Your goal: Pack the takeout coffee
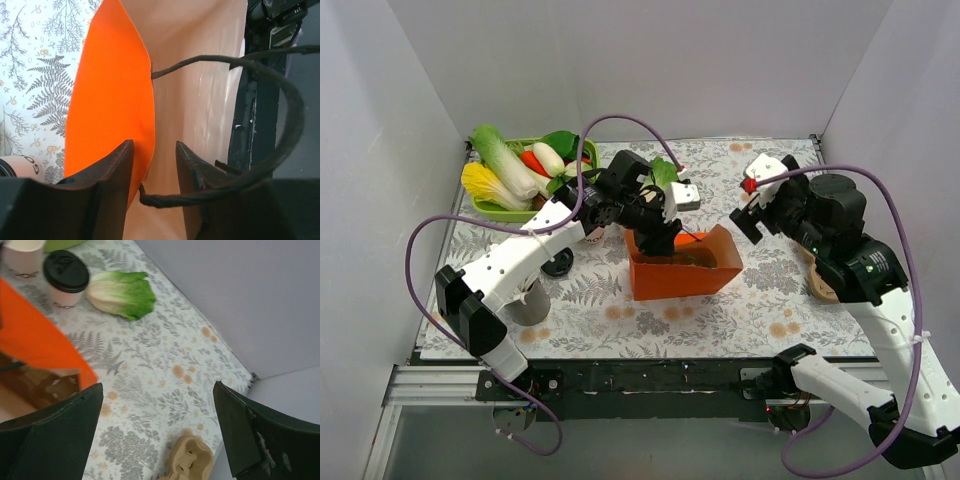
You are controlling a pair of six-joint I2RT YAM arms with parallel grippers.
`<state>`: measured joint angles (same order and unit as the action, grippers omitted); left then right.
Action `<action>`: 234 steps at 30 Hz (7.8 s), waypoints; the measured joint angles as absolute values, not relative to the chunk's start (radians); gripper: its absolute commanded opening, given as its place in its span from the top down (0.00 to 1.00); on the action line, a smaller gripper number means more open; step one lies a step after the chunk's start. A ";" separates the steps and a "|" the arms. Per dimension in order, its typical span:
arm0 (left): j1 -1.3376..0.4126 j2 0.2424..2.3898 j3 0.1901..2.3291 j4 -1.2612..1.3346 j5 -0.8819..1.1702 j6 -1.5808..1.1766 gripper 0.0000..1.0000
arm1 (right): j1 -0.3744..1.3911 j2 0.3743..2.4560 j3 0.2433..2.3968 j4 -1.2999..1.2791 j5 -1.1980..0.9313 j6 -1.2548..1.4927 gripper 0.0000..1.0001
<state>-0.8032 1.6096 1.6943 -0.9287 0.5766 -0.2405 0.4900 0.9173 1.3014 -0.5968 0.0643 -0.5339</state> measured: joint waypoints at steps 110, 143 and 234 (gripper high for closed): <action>-0.239 1.996 1.976 -0.976 0.679 0.101 0.02 | 0.216 1.253 1.346 -0.821 -0.612 -0.623 0.30; -0.379 2.072 1.857 -0.804 0.686 0.118 0.10 | 0.075 1.390 1.425 -0.732 -0.691 -0.524 0.20; -0.410 2.095 1.865 -0.806 0.715 0.101 0.44 | 0.072 1.331 1.435 -0.729 -0.766 -0.478 0.18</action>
<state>-0.4099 2.0949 1.8648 -0.8059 0.7147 0.1005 0.0723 1.3308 1.4345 -0.7288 -0.7662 -0.4778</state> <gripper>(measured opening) 0.769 0.822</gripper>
